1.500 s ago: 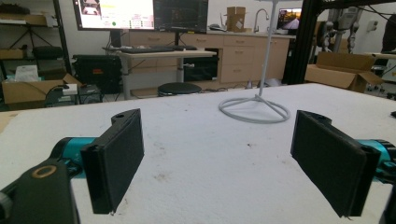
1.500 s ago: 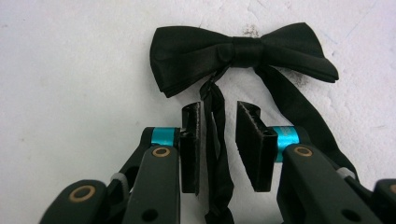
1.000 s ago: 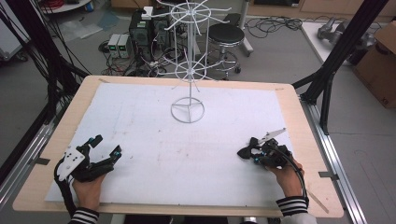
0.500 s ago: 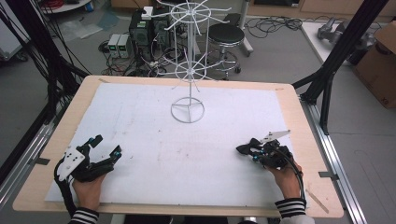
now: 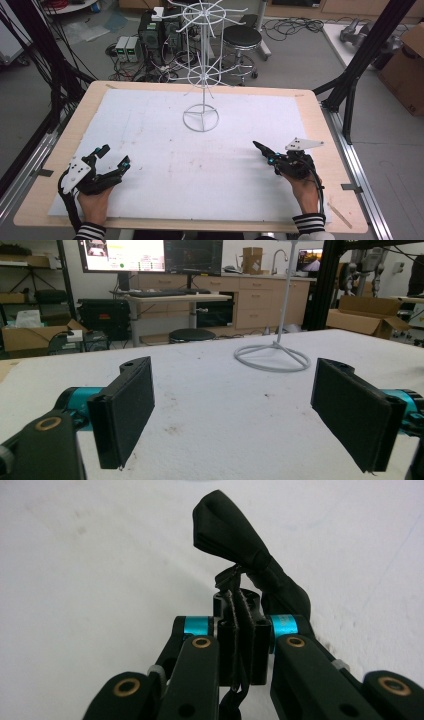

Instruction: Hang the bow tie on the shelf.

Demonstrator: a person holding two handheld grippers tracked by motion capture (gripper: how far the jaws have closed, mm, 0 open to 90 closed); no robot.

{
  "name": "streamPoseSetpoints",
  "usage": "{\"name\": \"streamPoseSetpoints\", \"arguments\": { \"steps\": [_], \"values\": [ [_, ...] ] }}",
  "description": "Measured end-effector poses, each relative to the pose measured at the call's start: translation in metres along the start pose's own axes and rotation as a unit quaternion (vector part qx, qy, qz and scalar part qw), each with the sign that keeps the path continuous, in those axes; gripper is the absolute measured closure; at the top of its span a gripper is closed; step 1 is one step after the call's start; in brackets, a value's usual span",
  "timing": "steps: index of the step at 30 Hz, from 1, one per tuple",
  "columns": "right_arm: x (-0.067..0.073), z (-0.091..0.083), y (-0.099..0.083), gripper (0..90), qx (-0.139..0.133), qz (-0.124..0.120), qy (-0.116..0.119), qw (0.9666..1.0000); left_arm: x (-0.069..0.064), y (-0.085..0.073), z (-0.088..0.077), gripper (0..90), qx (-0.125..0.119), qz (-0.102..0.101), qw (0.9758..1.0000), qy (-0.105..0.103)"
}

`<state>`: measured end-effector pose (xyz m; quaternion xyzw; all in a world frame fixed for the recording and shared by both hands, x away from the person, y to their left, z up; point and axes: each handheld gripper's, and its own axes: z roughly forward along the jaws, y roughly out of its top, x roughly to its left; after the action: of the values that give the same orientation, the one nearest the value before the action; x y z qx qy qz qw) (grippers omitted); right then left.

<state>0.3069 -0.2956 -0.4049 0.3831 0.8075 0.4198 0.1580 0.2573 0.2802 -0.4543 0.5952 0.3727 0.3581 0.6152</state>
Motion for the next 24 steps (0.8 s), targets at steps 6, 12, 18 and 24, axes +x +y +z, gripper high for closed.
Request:
{"name": "streamPoseSetpoints", "arguments": {
  "steps": [6, 12, 18, 24],
  "values": [
    [0.003, -0.005, 0.005, 86.5, -0.062, 0.017, 0.001, 0.9979, 0.0, 0.0, 0.0, 17.8, 0.0, 0.0, 1.0, 0.0],
    [0.006, -0.008, 0.011, 86.5, -0.105, 0.019, -0.007, 0.9943, 0.0, 0.0, 0.0, 17.7, 0.0, -0.001, 1.0, 0.0],
    [0.009, -0.009, 0.02, 86.5, -0.142, 0.02, -0.013, 0.9896, 0.0, 0.0, 0.0, 17.8, 0.0, -0.001, 1.0, 0.0],
    [0.011, -0.008, 0.028, 86.5, -0.161, 0.022, -0.023, 0.9864, 0.0, 0.0, 0.0, 17.8, 0.0, -0.001, 1.0, 0.0]
  ]
}}
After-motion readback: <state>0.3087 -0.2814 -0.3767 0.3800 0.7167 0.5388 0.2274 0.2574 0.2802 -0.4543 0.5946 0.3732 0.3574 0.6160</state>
